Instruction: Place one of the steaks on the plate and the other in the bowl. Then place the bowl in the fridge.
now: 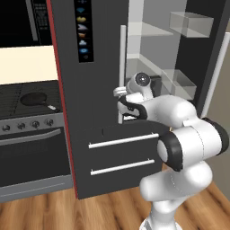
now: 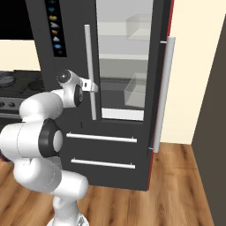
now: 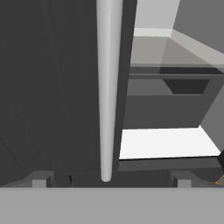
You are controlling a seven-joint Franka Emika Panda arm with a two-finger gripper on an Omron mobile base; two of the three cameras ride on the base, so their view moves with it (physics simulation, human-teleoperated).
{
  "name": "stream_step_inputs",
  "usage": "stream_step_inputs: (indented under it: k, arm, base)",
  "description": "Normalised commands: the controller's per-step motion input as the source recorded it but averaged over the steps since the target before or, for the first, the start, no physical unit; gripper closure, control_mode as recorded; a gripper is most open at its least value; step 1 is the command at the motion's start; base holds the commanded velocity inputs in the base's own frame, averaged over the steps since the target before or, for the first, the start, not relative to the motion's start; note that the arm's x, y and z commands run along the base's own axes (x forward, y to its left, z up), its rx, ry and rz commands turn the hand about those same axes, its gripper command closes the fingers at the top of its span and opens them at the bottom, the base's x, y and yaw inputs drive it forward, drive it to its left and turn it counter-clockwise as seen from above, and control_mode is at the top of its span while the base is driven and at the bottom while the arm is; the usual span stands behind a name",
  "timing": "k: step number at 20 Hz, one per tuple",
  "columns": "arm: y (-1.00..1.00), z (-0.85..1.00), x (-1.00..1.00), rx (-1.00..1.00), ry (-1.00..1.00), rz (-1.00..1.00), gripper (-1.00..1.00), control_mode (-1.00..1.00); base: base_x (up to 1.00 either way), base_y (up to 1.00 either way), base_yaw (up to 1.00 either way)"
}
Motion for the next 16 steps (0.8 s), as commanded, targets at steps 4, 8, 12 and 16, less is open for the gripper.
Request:
stream_step_inputs:
  k: [4, 8, 12, 16]
  arm:
    - [0.0, 0.09, 0.23, 0.01, -0.04, 0.0, -1.0, -1.0]
    - [0.0, 0.03, 0.4, 0.0, 0.0, 0.0, -1.0, -1.0]
    - [0.0, 0.0, 0.37, 0.0, 0.0, 0.0, -1.0, -1.0]
    - [0.0, 0.0, 0.29, 0.0, 0.01, 0.0, -1.0, -1.0]
  base:
    - [0.0, 0.0, 0.0]
    - [0.0, 0.0, 0.0]
    - [0.0, 0.0, 0.0]
    - [0.0, 0.0, 0.0]
